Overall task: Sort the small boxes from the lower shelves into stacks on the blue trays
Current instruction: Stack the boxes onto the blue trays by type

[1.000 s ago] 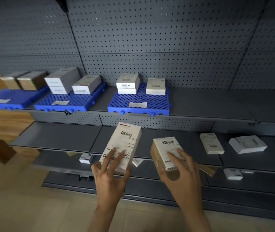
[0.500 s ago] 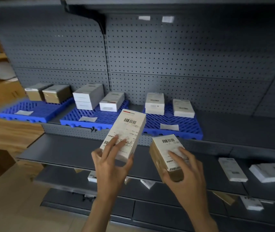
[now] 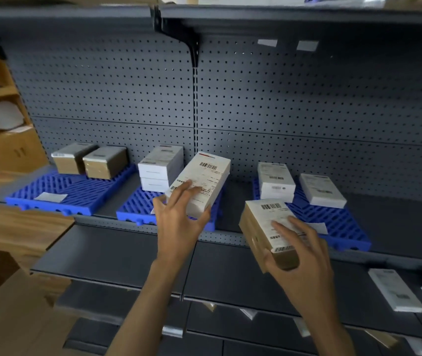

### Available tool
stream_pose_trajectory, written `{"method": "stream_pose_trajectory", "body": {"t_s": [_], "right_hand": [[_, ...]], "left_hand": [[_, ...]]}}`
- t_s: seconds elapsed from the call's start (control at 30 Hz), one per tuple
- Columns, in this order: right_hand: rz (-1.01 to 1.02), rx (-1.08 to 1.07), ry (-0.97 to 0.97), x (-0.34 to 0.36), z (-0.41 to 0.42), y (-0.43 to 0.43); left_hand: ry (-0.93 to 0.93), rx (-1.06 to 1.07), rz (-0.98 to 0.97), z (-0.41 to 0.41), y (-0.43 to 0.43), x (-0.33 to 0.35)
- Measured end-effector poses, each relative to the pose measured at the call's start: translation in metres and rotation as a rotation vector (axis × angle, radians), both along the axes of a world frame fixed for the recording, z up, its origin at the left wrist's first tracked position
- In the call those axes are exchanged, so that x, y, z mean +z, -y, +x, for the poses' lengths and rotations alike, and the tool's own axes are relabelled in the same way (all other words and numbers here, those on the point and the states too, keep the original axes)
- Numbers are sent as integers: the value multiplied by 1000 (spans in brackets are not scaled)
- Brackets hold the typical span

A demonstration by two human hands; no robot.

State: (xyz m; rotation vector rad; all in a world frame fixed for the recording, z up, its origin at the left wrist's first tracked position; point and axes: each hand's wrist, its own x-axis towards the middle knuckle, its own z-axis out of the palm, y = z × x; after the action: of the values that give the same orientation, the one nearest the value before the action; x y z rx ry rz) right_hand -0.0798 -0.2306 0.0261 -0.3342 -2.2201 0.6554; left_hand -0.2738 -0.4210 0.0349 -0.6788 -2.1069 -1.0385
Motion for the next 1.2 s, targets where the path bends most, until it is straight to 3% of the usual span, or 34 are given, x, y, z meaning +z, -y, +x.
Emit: {"method": "stream_pose_trajectory", "body": {"t_s": [0.33,0.6,1.0,1.2], "right_hand": [[-42,22,2,5,-69,-47],[-78,44,7,4,-106,-67],[-71,28,12,-2,-125,-51],[-10,-13,13,4,-123,-13]], "left_hand": [[74,101,-76,-103,-68,2],[148,230,-126,-138,-87,-8],[240,270,-277,-148,-95,-5],[237,127,-351,-135,-60,1]]}}
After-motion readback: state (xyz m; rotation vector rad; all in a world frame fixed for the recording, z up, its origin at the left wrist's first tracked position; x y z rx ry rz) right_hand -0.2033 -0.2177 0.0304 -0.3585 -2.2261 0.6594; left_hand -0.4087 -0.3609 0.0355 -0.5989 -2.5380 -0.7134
